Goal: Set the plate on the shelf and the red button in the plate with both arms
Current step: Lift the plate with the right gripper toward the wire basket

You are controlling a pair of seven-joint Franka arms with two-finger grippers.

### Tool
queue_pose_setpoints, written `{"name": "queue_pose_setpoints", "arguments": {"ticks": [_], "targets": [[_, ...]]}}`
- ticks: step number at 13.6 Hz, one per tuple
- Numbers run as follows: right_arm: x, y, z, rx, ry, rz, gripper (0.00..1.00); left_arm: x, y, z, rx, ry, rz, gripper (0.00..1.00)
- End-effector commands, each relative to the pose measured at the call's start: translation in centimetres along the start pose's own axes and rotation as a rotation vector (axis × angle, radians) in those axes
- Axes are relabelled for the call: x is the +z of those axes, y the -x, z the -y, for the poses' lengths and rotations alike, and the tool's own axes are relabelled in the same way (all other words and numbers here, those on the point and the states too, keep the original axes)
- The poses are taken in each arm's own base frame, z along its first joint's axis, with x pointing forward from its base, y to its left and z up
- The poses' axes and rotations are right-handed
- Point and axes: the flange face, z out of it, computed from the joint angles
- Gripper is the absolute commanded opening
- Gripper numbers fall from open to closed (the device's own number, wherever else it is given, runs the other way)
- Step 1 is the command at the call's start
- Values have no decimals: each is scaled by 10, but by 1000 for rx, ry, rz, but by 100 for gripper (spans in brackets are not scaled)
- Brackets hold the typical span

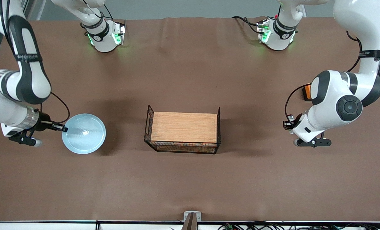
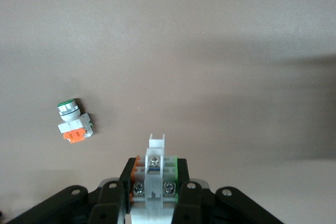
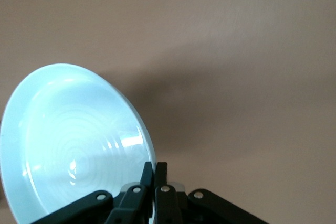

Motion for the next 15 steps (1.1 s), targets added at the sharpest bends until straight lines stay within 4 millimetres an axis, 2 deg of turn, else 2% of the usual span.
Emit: {"name": "queue_pose_setpoints", "arguments": {"ticks": [1, 5, 8, 11, 15], "targets": [[-55, 46, 42, 167, -21, 23, 0, -6, -1, 2, -15, -8, 3, 22], [-117, 108, 118, 413, 5, 62, 0, -6, -2, 6, -20, -7, 5, 22], [-148, 148, 181, 620, 27, 67, 0, -6, -2, 6, -20, -7, 5, 22], [-151, 197, 240, 784, 35, 51, 0, -6, -2, 6, -20, -7, 5, 22], [-136, 243, 298, 980, 16, -2, 0, -6, -2, 7, -21, -7, 5, 22]]}}
